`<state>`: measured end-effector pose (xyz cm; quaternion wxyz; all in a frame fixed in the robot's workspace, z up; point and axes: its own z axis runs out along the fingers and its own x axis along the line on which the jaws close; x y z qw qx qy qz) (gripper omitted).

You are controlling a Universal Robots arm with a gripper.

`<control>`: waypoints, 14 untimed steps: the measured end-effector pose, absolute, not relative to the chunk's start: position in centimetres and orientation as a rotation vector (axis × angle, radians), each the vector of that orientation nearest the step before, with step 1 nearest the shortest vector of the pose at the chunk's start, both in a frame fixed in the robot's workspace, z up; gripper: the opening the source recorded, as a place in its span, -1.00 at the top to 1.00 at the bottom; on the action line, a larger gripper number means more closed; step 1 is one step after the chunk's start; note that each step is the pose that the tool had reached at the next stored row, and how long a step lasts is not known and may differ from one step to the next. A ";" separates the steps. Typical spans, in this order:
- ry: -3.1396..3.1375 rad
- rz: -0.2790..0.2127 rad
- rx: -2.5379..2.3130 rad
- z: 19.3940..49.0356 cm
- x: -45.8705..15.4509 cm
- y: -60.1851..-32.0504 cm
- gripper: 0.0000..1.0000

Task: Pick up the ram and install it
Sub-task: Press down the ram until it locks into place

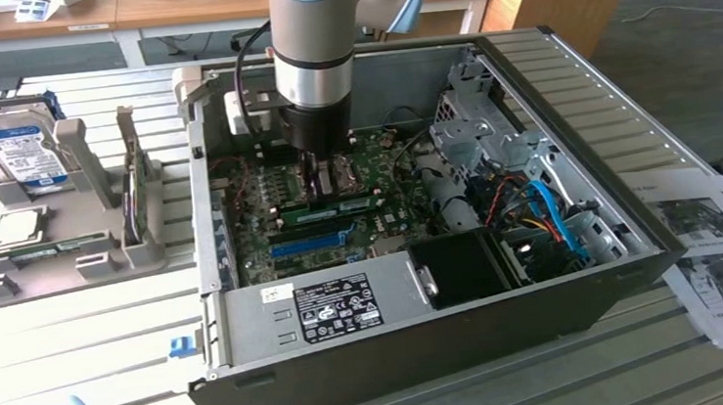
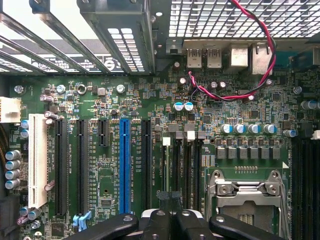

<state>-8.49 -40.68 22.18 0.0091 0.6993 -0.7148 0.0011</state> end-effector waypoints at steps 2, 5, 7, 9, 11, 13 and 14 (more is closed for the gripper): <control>-2.233 0.003 2.184 22.2 -8.5 -40.7 0.81; -2.234 0.003 2.185 22.4 -8.5 -40.7 0.81; -2.233 0.003 2.184 22.7 -8.5 -40.7 0.81; -2.233 0.003 2.184 23.0 -8.5 -40.7 0.81; -2.233 0.003 2.184 23.2 -8.5 -40.7 0.81; -2.233 0.003 2.184 23.5 -8.5 -40.7 0.81; -2.233 0.003 2.184 23.6 -8.5 -40.7 0.81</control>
